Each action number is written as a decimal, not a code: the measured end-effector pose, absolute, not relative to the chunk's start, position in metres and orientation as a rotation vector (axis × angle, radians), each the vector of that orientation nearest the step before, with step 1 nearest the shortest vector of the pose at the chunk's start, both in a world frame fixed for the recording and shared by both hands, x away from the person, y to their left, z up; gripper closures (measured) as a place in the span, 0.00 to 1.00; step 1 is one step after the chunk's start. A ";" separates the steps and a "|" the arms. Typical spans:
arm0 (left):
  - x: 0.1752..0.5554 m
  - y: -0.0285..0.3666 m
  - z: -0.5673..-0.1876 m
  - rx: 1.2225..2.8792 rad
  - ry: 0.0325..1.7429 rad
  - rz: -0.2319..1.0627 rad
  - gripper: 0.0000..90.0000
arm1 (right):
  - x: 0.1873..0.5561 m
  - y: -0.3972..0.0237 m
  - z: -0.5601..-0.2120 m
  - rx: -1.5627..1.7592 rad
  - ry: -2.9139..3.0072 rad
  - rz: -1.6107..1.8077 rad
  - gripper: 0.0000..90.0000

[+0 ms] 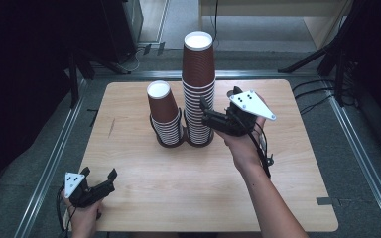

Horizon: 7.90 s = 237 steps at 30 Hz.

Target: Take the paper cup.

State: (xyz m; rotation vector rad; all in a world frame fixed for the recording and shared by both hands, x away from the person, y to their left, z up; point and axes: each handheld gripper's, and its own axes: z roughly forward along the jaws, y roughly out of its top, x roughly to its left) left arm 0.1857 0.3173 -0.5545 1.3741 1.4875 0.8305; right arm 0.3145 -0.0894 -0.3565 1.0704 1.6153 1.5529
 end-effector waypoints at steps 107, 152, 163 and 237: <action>0.188 0.315 -0.554 1.400 1.484 0.822 0.00 | 0.350 -0.042 -0.270 0.845 1.269 1.617 0.13; 0.188 0.314 -0.554 1.409 1.473 0.829 0.00 | 0.335 -0.115 -0.298 0.923 1.194 1.489 0.13; 0.187 0.314 -0.554 1.406 1.473 0.829 0.00 | 0.323 -0.125 -0.325 0.921 1.230 1.455 0.13; 0.214 0.177 -0.493 1.555 1.054 0.635 0.00 | 0.258 -0.122 -0.510 0.855 1.689 1.238 0.12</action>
